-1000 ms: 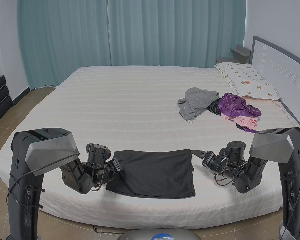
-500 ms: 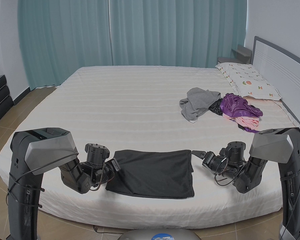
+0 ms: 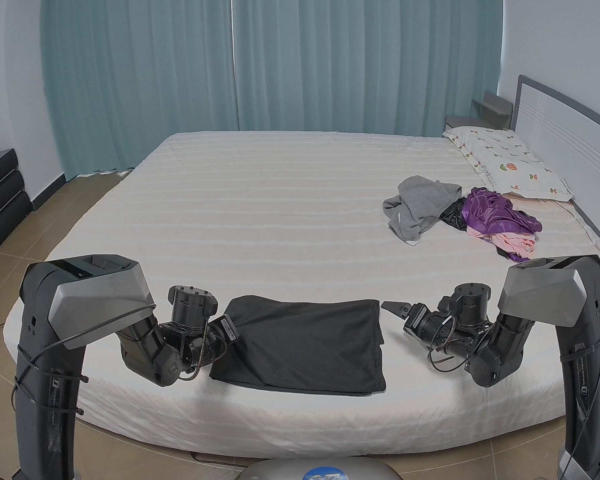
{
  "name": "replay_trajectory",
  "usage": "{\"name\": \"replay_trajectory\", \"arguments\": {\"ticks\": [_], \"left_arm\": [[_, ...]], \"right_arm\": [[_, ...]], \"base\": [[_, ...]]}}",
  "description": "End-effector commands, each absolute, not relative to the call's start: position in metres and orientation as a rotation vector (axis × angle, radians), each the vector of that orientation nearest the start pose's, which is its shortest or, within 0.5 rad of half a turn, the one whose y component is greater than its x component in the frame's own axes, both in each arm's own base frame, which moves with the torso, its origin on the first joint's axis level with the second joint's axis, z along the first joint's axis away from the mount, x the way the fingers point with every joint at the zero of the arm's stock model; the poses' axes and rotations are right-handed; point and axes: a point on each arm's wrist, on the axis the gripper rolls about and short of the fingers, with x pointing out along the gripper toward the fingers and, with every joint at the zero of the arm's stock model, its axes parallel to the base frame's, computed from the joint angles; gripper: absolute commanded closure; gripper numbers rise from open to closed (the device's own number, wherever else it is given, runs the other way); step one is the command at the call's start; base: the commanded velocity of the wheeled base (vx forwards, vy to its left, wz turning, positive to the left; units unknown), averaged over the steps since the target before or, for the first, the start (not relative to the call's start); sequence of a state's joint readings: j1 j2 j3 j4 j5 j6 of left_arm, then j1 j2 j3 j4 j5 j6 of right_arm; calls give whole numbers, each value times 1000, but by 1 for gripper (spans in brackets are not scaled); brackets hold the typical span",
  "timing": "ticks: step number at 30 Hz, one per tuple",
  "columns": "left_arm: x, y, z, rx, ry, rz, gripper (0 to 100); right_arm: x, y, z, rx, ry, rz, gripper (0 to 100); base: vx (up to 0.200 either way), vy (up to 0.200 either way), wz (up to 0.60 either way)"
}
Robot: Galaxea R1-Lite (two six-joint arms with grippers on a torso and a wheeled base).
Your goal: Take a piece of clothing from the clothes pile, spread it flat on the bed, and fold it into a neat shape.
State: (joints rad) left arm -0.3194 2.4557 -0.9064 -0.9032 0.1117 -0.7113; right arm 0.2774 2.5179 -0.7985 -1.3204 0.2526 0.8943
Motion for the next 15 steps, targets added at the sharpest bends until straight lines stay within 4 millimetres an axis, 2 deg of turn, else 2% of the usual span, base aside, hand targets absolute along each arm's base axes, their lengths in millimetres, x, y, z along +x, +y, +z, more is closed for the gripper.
{"name": "replay_trajectory", "arguments": {"ticks": [1,15], "left_arm": [[374,-121,-45,-547,670,33,100],[374,-118,-46,-540,673,57,100]], "right_arm": [[370,111,-49,856,610,307,0],[369,111,-48,856,608,308,0]], "base": [[0,200,0],[0,200,0]]}}
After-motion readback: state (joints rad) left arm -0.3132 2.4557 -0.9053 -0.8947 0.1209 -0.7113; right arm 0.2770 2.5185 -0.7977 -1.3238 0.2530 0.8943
